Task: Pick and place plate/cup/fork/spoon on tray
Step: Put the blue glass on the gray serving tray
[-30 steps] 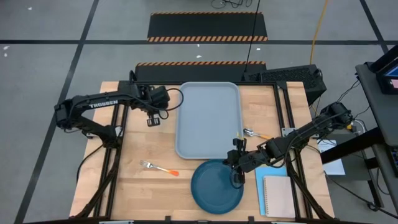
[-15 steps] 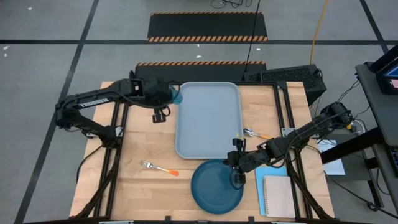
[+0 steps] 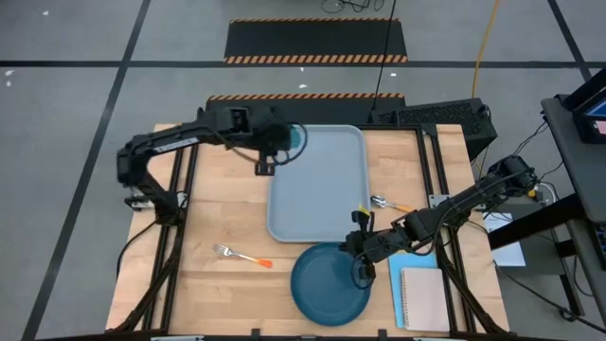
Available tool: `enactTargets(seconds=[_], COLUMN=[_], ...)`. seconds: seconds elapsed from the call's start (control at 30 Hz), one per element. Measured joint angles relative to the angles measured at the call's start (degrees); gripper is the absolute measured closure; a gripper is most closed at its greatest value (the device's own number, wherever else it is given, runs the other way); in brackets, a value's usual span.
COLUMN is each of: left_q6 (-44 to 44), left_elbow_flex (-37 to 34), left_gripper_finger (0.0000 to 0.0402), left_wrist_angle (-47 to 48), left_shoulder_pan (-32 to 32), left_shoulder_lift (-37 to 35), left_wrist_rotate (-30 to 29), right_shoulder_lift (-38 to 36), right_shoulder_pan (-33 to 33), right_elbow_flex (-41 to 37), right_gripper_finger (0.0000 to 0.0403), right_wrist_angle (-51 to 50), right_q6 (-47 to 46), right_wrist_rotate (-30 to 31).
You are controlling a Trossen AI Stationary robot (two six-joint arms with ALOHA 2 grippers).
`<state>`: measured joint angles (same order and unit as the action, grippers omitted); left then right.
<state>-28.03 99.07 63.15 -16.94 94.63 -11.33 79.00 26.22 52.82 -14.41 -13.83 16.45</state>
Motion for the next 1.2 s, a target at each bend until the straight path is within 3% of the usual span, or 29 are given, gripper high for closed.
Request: enactTargets(seconds=[0.33, 0.7, 1.2], left_q6=[-3.42, -7.02, -4.43], left_elbow_flex=[2.14, 2.12, 2.12], left_gripper_finger=[0.0394, 0.0392, 0.0377], left_wrist_angle=[0.07, -0.60, -3.38], left_shoulder_pan=[-7.10, -14.49, -17.87], left_shoulder_lift=[8.10, 15.27, 17.48], left_wrist_rotate=[6.71, 9.73, 9.99], right_shoulder_lift=[0.00, 0.00, 0.00], right_shoulder_pan=[0.00, 0.00, 0.00], right_elbow_flex=[0.00, 0.00, 0.00], right_gripper_finger=[0.0383, 0.0383, 0.0383], right_wrist_angle=[-0.72, -0.79, -0.88], right_q6=[5.11, 6.12, 6.00], right_wrist_rotate=[-0.02, -0.02, -0.02])
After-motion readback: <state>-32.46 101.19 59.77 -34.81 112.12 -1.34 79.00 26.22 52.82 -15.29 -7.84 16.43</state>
